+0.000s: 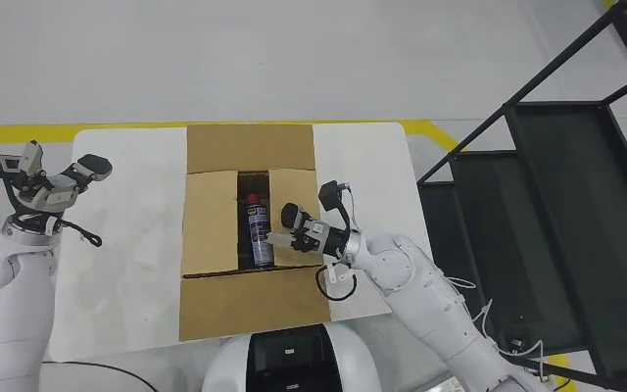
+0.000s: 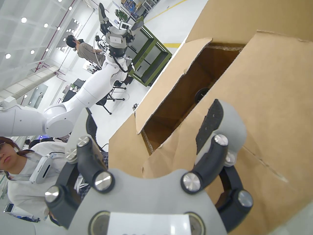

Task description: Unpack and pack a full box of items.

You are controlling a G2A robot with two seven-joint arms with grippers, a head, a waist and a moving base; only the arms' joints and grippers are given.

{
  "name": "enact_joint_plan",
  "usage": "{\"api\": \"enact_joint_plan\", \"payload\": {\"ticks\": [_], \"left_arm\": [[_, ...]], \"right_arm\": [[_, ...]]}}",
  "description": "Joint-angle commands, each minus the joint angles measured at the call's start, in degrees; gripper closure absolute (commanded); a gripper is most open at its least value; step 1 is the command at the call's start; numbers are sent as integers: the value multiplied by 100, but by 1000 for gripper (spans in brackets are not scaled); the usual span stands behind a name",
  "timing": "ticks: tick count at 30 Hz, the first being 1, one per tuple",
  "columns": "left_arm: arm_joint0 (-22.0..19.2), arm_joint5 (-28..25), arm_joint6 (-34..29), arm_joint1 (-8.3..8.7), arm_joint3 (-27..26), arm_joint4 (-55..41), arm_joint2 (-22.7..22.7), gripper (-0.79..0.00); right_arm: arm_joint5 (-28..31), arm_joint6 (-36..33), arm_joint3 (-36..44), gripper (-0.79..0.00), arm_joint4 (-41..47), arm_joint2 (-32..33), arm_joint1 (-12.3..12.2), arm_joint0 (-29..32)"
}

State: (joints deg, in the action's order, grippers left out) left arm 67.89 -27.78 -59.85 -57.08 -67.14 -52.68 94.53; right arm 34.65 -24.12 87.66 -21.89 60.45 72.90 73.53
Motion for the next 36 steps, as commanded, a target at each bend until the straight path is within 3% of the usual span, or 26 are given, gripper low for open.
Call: {"api": "enact_joint_plan", "payload": {"ticks": [1, 10, 15, 20, 27, 36], "left_arm": [[0, 0, 0, 0, 0, 0, 0, -785], [0, 0, 0, 0, 0, 0, 0, -785], [0, 0, 0, 0, 0, 0, 0, -785], [0, 0, 0, 0, 0, 0, 0, -785], [0, 0, 0, 0, 0, 0, 0, -785], [0, 0, 0, 0, 0, 0, 0, -785]], "right_arm": [[-43, -13, -112, -785, 14, -89, 18, -80], [-237, 42, -239, -785, -124, -245, 47, -212], [284, 118, 64, -785, 128, -13, -21, -17], [353, -145, 691, -785, 197, 592, -197, 539], [31, -1059, 1461, -785, 548, 1490, -461, 1570], [140, -1590, 1696, -785, 999, 1846, -617, 2298]]}}
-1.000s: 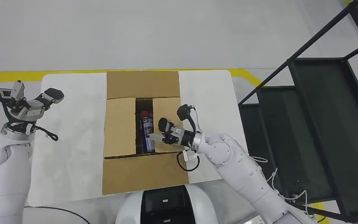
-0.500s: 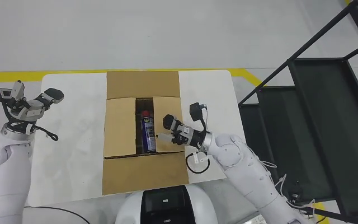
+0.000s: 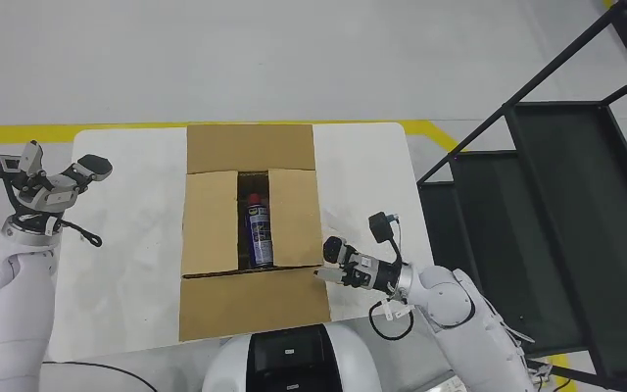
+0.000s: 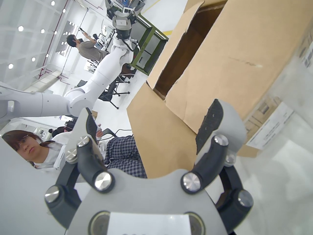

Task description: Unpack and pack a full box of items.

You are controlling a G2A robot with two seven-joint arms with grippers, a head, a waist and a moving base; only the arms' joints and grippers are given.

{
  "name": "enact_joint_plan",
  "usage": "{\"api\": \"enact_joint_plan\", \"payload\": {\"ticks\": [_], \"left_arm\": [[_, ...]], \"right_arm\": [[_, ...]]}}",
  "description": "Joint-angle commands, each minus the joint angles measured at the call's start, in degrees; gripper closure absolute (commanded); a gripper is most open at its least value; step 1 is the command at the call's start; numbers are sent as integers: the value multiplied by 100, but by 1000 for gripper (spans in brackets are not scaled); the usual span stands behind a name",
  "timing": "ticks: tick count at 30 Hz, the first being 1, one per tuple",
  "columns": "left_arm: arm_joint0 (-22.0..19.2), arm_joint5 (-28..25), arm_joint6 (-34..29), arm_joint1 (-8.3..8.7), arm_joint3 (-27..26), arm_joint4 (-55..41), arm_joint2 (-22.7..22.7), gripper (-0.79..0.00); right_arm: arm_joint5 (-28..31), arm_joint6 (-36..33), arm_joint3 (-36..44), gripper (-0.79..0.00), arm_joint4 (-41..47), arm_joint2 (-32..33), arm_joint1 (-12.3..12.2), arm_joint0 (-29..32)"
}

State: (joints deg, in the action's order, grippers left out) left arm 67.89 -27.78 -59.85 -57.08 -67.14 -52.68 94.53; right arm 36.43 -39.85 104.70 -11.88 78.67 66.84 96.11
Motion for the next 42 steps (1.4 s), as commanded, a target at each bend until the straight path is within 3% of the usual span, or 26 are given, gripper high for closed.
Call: {"api": "enact_joint_plan", "payload": {"ticks": [1, 20, 28, 42], "left_arm": [[0, 0, 0, 0, 0, 0, 0, -785], [0, 0, 0, 0, 0, 0, 0, -785], [0, 0, 0, 0, 0, 0, 0, -785], [0, 0, 0, 0, 0, 0, 0, -785]], "right_arm": [[-67, -12, -14, -785, 1, 41, -20, 84], [-737, -473, -236, -785, -140, -129, -156, 307], [-968, -1391, -393, -785, 75, -544, -205, 91], [516, -1837, -150, -785, 1310, -942, -280, -348]]}}
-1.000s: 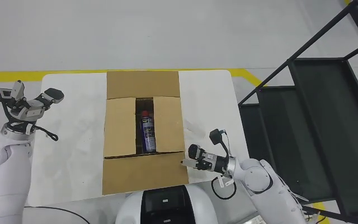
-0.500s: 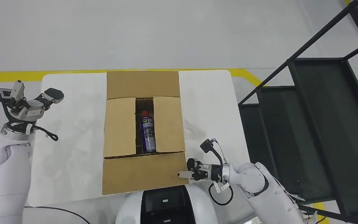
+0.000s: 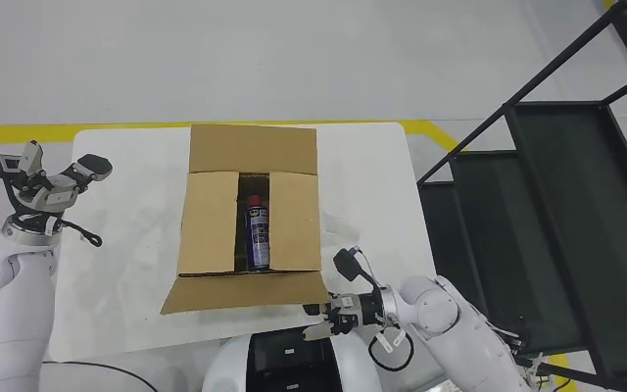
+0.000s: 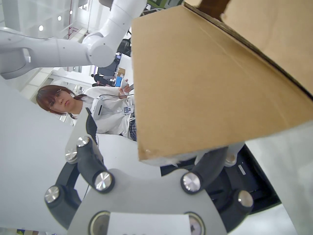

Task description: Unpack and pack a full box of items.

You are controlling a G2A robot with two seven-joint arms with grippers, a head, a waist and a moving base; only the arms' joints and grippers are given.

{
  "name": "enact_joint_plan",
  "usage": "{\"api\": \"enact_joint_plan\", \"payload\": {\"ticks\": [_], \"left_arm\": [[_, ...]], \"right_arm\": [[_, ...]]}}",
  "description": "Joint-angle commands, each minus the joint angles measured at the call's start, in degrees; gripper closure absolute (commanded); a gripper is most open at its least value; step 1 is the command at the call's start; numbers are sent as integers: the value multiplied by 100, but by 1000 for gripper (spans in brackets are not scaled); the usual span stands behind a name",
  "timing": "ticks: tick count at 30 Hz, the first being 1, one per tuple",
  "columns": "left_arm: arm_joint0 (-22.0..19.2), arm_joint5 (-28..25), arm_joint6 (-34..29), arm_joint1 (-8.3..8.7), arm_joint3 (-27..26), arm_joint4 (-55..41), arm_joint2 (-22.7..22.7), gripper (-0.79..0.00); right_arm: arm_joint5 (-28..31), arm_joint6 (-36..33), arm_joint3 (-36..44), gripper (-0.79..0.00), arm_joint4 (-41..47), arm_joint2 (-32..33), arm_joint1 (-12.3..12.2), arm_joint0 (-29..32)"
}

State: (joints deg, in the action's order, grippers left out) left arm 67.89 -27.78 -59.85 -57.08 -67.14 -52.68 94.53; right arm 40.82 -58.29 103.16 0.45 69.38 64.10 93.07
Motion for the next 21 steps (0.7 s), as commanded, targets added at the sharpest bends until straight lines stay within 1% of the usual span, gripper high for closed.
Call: {"api": "enact_joint_plan", "payload": {"ticks": [1, 11, 15, 17, 21], "left_arm": [[0, 0, 0, 0, 0, 0, 0, -785], [0, 0, 0, 0, 0, 0, 0, -785], [0, 0, 0, 0, 0, 0, 0, -785], [0, 0, 0, 0, 0, 0, 0, -785], [0, 0, 0, 0, 0, 0, 0, -785]], "right_arm": [[121, 13, -13, -785, 133, -25, -10, -84], [553, 591, -168, -785, 418, -38, -25, -491], [658, 1023, -282, -785, 380, -25, -10, -630], [560, 1235, -388, -785, 198, 23, -6, -701], [338, 1543, -552, -785, -69, -87, 24, -874]]}}
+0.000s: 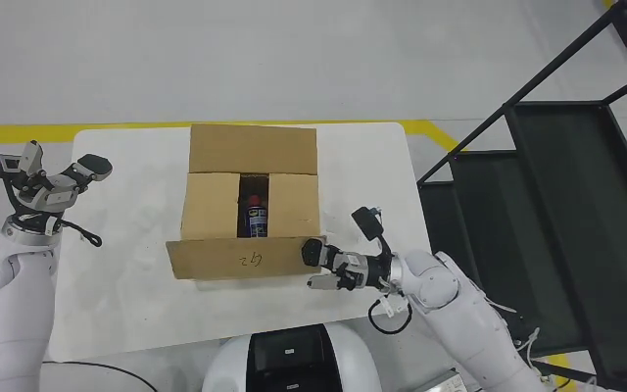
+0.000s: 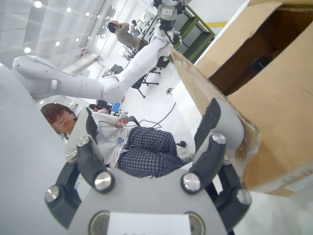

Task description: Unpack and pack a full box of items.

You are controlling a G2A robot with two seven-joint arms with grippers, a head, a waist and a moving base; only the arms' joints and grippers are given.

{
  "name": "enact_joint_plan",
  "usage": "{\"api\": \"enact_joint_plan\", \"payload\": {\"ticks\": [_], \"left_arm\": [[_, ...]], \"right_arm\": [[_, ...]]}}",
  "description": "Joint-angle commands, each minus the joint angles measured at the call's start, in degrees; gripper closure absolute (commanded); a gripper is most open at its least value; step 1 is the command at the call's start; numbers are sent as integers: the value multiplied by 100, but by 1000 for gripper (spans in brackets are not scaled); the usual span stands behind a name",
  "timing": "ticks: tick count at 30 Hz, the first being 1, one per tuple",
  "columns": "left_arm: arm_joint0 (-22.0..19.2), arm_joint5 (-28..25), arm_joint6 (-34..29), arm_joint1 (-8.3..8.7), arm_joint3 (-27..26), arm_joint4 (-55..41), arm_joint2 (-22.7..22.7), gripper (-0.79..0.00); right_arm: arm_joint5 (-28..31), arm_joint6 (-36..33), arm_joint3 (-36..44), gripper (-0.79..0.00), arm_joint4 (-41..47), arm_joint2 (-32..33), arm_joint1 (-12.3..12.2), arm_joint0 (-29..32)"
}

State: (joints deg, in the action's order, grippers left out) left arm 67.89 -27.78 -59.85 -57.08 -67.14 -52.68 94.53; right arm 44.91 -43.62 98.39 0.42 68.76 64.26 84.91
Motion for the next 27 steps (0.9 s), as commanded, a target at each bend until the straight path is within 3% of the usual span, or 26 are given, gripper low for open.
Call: {"api": "enact_joint_plan", "payload": {"ticks": [1, 7, 11, 18, 27], "left_arm": [[0, 0, 0, 0, 0, 0, 0, -785], [9, 1, 46, 2, -44, 81, -3, -785], [-128, -168, 619, -1, -57, 708, -27, -785], [-980, -269, 1108, -147, 693, 1441, -766, -785], [-2163, -681, 996, -436, 2068, 1753, -1701, -785]], "right_arm": [[-168, 152, -142, -785, -154, -57, 17, -113], [-696, 390, -391, -785, -664, -403, 83, -427], [-847, 380, -458, -785, -753, -630, 115, -572], [-898, 459, -418, -785, -795, -816, 136, -651], [-818, 543, -360, -785, -685, -861, 126, -667]]}}
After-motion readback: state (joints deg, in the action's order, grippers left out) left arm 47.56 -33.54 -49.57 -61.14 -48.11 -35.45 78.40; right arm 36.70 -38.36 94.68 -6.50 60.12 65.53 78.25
